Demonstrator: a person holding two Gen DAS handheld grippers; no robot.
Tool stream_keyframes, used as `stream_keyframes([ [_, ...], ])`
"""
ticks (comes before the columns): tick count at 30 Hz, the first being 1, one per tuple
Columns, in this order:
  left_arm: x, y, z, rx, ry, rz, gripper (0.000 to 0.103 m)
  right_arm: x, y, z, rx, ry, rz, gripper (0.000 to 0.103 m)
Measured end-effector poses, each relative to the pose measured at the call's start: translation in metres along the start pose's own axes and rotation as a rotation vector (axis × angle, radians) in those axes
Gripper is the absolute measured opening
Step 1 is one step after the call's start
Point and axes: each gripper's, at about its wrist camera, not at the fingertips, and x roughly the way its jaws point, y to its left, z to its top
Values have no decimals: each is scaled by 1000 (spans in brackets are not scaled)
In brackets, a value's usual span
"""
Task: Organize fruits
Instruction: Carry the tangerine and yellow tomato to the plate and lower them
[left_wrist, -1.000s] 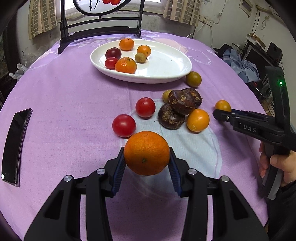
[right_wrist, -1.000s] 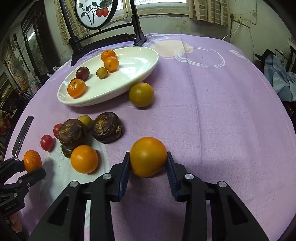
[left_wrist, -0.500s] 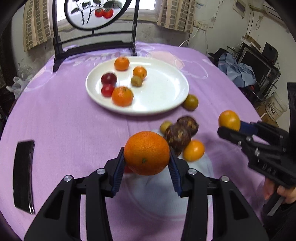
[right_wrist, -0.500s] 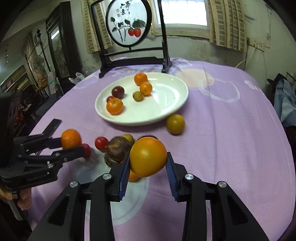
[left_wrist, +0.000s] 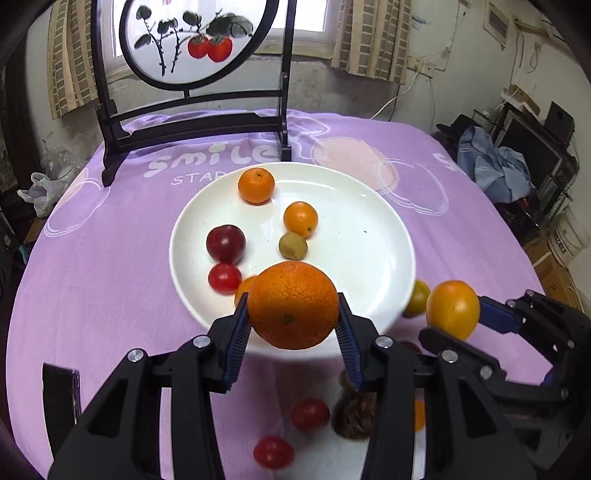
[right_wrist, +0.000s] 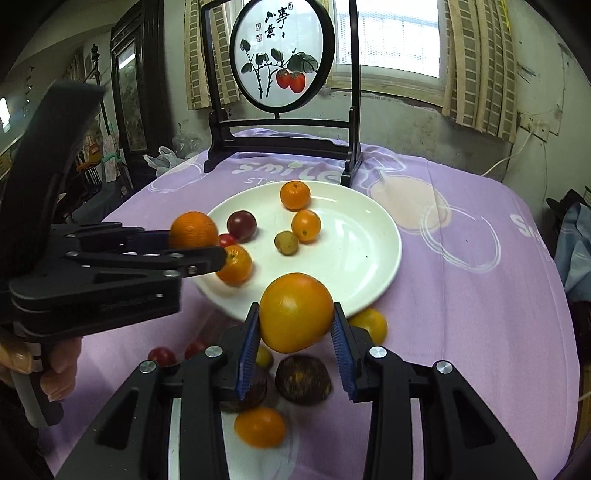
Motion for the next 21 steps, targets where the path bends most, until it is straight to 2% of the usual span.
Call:
stream_keyframes([
  [6, 44, 1, 23, -26, 50, 2, 43, 44, -1, 11, -33, 62, -52, 38],
  [11, 69, 3, 32, -54, 84, 7, 44, 64, -8, 11, 10, 106, -37, 39],
  [12, 70, 4, 33, -61, 85, 12, 49, 66, -10, 10, 32, 111, -37, 39],
  [13, 70, 5, 33, -74, 88, 13, 61, 65, -12, 9, 46, 114, -34, 39],
  [15, 64, 6, 32, -92, 73, 27, 73, 61, -14, 6, 60, 103, -20, 39],
  [21, 35, 12, 21, -110, 25, 47, 79, 46, -13, 0, 71, 85, -9, 39],
])
